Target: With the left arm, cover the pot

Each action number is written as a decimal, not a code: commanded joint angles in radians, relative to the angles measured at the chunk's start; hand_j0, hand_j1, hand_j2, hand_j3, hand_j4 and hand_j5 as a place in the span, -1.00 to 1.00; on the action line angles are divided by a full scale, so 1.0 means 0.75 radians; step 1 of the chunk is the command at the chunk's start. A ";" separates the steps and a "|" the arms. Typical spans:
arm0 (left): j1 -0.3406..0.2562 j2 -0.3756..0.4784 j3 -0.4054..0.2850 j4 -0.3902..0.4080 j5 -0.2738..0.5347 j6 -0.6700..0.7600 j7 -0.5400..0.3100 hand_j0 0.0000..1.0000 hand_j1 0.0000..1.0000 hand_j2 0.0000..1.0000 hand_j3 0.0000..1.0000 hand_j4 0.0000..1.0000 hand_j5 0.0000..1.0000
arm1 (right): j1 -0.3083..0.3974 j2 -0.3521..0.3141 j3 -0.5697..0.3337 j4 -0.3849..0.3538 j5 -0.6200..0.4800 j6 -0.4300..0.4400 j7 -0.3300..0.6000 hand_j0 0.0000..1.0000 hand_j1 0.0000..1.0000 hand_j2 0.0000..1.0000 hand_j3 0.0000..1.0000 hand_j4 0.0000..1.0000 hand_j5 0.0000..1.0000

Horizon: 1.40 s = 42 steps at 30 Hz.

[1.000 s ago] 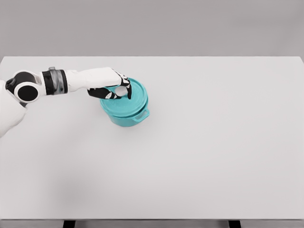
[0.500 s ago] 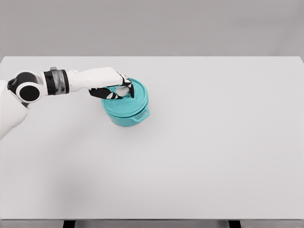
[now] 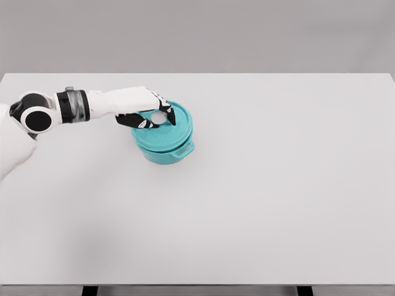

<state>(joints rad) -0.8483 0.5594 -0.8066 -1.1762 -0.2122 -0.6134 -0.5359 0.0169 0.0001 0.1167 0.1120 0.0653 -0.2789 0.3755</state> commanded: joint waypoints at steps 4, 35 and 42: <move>0.000 0.001 0.002 0.000 0.009 0.003 0.003 0.14 0.14 0.14 0.14 0.14 0.14 | 0.000 0.000 0.000 0.000 0.001 0.000 0.000 1.00 1.00 1.00 1.00 1.00 1.00; -0.004 -0.012 0.004 0.000 -0.001 0.003 0.011 0.46 0.46 0.46 0.46 0.46 0.46 | 0.000 0.000 0.000 0.000 0.001 0.000 0.000 1.00 1.00 1.00 1.00 1.00 1.00; -0.004 -0.014 0.004 0.000 -0.001 0.003 0.011 0.54 0.54 0.54 0.54 0.54 0.54 | 0.000 0.000 0.000 0.000 0.001 0.000 0.000 1.00 1.00 1.00 1.00 1.00 1.00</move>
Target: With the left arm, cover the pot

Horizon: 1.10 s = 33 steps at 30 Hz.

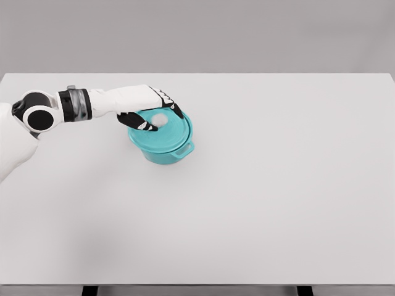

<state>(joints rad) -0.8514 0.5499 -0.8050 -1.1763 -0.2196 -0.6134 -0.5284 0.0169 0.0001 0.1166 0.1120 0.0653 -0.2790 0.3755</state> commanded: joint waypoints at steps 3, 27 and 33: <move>0.000 -0.001 0.002 0.000 0.008 0.003 0.001 0.59 0.59 0.59 0.59 0.59 0.59 | 0.000 0.000 0.000 0.000 0.001 -0.002 0.000 1.00 1.00 1.00 1.00 1.00 1.00; -0.004 0.105 0.004 -0.076 0.174 0.003 -0.003 1.00 1.00 1.00 1.00 1.00 1.00 | 0.000 0.000 0.000 0.000 0.001 -0.002 0.000 1.00 1.00 1.00 1.00 1.00 1.00; 0.039 0.469 0.002 -0.278 0.419 0.003 -0.011 1.00 1.00 1.00 1.00 1.00 1.00 | 0.000 0.000 0.000 0.000 0.001 0.000 -0.002 1.00 1.00 1.00 1.00 1.00 1.00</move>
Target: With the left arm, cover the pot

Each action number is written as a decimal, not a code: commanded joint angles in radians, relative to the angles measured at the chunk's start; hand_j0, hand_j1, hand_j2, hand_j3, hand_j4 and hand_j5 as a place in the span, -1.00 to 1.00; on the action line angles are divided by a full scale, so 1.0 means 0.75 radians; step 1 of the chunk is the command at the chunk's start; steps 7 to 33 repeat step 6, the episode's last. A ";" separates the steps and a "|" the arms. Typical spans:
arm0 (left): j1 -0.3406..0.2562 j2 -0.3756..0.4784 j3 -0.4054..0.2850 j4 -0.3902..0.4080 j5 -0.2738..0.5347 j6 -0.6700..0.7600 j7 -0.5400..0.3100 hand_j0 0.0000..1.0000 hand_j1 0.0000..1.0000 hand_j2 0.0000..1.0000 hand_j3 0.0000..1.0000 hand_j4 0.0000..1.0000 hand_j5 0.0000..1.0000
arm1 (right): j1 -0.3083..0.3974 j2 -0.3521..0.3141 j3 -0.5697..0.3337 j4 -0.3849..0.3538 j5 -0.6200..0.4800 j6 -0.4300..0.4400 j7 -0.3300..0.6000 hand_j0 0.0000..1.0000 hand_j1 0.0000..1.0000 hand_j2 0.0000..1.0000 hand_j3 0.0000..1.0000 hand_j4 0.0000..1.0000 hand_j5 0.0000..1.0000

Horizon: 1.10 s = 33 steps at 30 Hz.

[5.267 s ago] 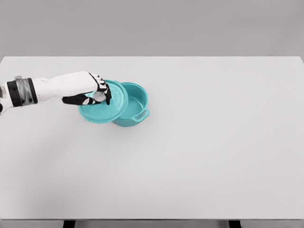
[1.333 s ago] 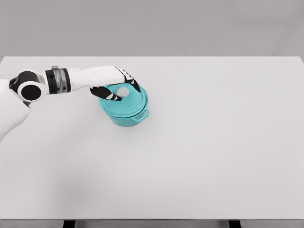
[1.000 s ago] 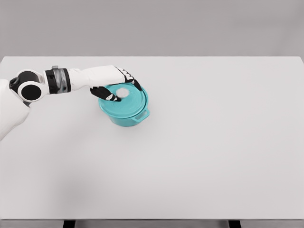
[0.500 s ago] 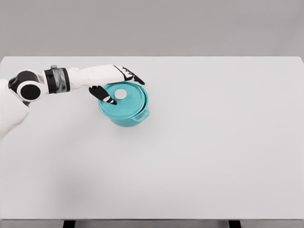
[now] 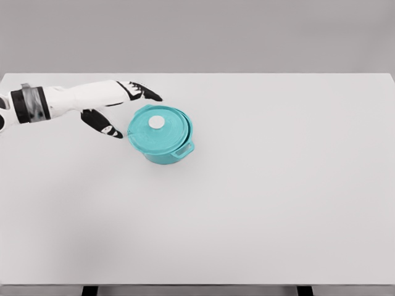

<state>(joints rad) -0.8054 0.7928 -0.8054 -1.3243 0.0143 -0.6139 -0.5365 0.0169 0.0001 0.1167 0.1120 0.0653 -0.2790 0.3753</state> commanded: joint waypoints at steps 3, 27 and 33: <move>0.053 0.293 0.012 -0.100 0.179 0.004 0.000 1.00 1.00 1.00 1.00 1.00 1.00 | 0.000 0.000 0.000 0.000 0.001 0.000 0.001 1.00 1.00 1.00 1.00 1.00 1.00; 0.086 0.356 0.021 -0.093 0.179 0.004 0.000 1.00 1.00 1.00 1.00 1.00 1.00 | 0.000 0.000 0.000 0.000 0.001 0.000 0.001 1.00 1.00 1.00 1.00 1.00 1.00; 0.086 0.356 0.021 -0.093 0.179 0.004 0.000 1.00 1.00 1.00 1.00 1.00 1.00 | 0.000 0.000 0.000 0.000 0.001 0.000 0.001 1.00 1.00 1.00 1.00 1.00 1.00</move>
